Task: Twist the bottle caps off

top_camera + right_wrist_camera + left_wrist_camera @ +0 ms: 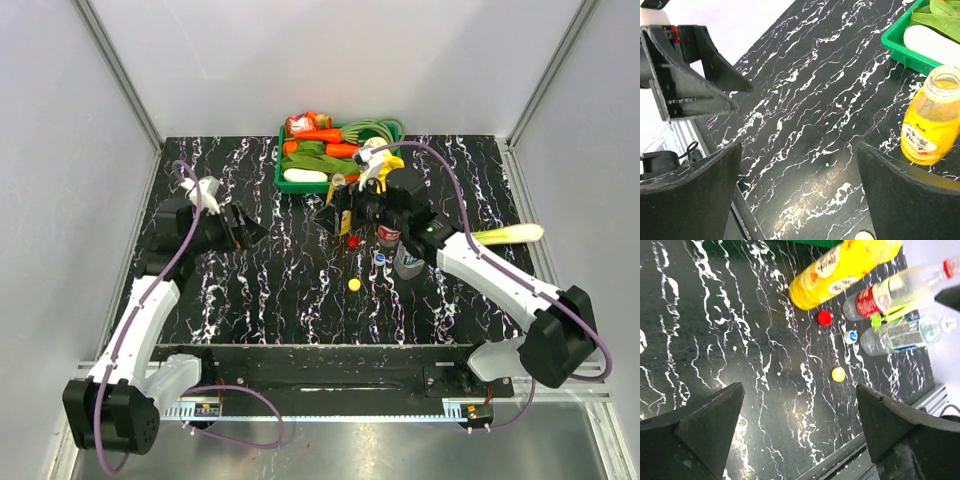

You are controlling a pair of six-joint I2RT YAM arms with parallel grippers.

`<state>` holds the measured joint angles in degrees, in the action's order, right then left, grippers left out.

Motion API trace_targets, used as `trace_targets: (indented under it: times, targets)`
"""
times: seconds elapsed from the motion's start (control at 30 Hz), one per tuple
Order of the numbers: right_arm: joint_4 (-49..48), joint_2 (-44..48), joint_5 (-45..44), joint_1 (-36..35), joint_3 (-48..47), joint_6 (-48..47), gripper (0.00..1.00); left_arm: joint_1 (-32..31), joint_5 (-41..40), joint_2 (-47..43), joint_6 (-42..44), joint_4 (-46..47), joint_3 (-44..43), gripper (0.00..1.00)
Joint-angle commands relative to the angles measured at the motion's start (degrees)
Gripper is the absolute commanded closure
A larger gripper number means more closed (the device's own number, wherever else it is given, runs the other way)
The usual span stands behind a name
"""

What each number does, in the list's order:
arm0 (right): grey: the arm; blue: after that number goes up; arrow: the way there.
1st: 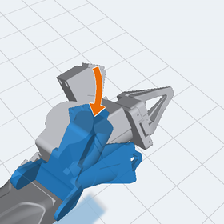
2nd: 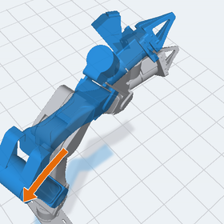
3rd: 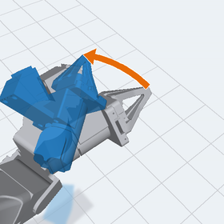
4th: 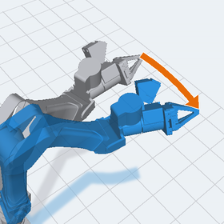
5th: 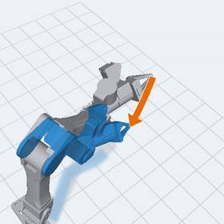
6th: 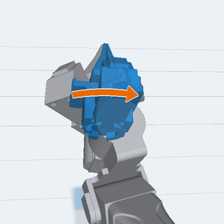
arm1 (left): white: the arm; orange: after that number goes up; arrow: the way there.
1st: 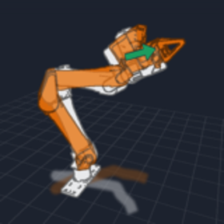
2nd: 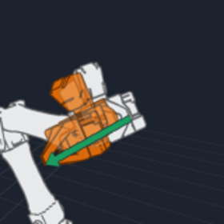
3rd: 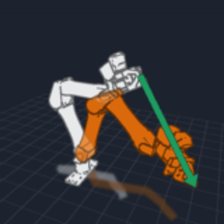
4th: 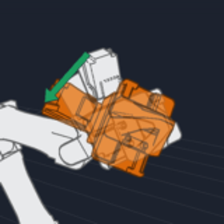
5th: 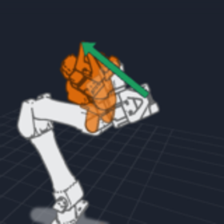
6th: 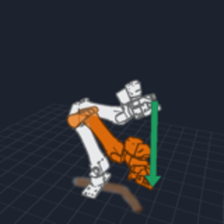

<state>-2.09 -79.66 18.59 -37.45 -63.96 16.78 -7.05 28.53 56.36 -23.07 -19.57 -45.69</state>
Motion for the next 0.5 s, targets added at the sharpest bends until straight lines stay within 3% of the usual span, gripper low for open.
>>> trace_targets:
  times: [0.0,0.17,0.3,0.47]
  targets:
    - [-0.02,4.68,-0.66,-0.25,0.77,0.45,0.0,6.24,7.58,-3.79,-2.06,3.93,0.34,0.01]
    - [1.12,7.05,-1.71,-0.25,1.74,-0.42,0.0,12.4,12.94,-6.08,-5.05,7.17,0.6,0.01]
    - [1.65,8.9,-2.33,-0.17,2.27,-1.13,0.0,12.94,15.41,-7.14,-10.14,14.81,1.31,0.01]
    - [3.93,12.32,-4.61,-0.17,2.44,-2.89,0.0,12.94,12.69,-8.1,-12.61,18.07,-0.89,0.01]
